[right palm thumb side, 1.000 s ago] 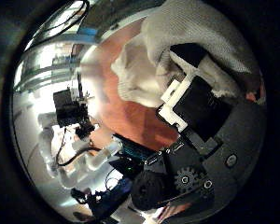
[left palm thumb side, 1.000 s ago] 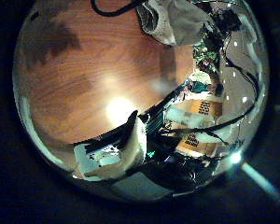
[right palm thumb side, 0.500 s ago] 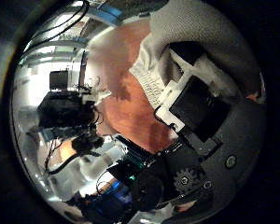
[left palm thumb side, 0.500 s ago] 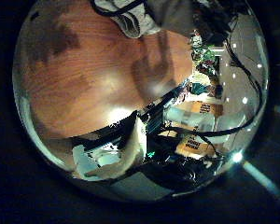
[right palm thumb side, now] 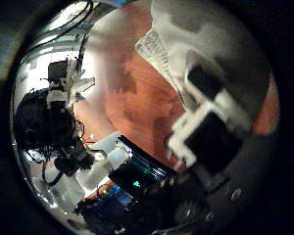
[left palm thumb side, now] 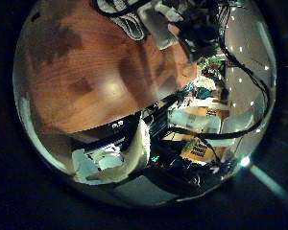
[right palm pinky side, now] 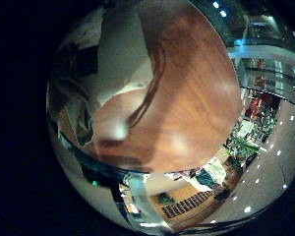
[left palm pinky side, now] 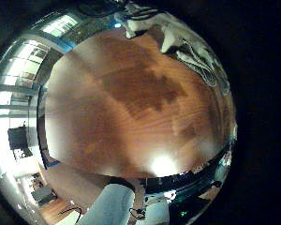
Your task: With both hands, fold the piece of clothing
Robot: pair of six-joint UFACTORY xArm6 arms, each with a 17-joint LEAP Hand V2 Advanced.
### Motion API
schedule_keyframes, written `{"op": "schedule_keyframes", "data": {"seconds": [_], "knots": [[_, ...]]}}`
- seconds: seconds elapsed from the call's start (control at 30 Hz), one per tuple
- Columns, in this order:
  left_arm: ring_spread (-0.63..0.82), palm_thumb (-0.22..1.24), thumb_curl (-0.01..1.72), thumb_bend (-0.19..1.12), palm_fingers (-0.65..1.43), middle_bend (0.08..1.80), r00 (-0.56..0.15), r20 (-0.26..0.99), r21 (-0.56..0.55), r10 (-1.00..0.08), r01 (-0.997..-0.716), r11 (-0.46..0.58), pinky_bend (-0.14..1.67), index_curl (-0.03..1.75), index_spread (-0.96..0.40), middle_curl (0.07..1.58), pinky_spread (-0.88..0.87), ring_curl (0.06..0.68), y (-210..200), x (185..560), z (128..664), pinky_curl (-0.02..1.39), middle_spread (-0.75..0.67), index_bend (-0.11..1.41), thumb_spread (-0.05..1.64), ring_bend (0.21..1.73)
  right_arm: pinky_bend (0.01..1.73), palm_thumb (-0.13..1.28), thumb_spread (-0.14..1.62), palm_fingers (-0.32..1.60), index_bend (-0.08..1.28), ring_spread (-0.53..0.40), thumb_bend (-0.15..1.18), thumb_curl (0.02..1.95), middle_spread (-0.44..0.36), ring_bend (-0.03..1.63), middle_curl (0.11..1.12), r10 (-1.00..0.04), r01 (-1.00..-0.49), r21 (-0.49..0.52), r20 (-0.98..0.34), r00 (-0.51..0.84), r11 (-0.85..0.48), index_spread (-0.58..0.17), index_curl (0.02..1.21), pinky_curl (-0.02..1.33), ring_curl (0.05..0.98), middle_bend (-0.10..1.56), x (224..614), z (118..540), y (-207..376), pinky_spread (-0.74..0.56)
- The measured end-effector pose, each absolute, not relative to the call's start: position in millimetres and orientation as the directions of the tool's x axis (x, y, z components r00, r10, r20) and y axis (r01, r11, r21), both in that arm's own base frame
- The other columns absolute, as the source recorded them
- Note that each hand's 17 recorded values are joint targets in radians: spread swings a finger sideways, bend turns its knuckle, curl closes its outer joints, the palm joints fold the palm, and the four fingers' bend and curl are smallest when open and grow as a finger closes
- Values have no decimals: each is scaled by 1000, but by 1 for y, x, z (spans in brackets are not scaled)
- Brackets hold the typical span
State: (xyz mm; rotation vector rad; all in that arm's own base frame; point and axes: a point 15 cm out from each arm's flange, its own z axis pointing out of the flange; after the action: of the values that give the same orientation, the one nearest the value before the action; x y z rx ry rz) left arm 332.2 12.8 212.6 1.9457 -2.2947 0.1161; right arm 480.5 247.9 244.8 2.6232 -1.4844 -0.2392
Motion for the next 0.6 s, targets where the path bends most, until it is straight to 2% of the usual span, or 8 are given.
{"op": "schedule_keyframes", "data": {"seconds": [0.07,0.13,0.3,0.47,0.6], "knots": [[472,244,308,-18,95,170,-159,148,27,-976,-986,164,319,388,-59,260,528,201,14,329,212,311,266,190,1199,574,1164,866,1102,107,212,-222,-13,727,-214,1143,501,-841,-827,156,-111,530,-541,-403,491,800,545,607,479,254,253,-314],[468,244,308,-18,96,170,-154,146,24,-977,-987,159,318,390,-60,260,528,200,17,328,213,311,264,191,1199,573,1112,884,1097,59,215,-189,-8,721,-198,1058,466,-818,-810,125,-147,556,-573,-414,472,765,493,543,478,266,257,-231],[465,250,312,-17,106,170,-152,147,21,-977,-987,157,319,390,-60,261,529,199,17,330,215,309,262,188,1197,576,1023,944,1066,46,212,-82,-7,715,-192,949,419,-746,-773,22,-283,603,-634,-423,443,709,423,450,473,302,265,11],[463,251,313,-18,106,169,-162,148,17,-976,-986,166,319,390,-60,263,529,201,12,335,217,309,255,188,1196,580,936,980,1040,67,198,-12,-10,714,-197,868,397,-748,-794,10,-342,569,-608,-421,425,649,374,422,465,336,232,227],[461,251,314,-18,112,170,-167,148,12,-975,-985,171,315,390,-67,263,529,201,8,337,222,307,246,189,1196,582,843,993,1036,103,213,14,-13,715,-199,825,386,-772,-820,7,-339,537,-573,-417,420,592,346,404,462,360,199,333]]}}
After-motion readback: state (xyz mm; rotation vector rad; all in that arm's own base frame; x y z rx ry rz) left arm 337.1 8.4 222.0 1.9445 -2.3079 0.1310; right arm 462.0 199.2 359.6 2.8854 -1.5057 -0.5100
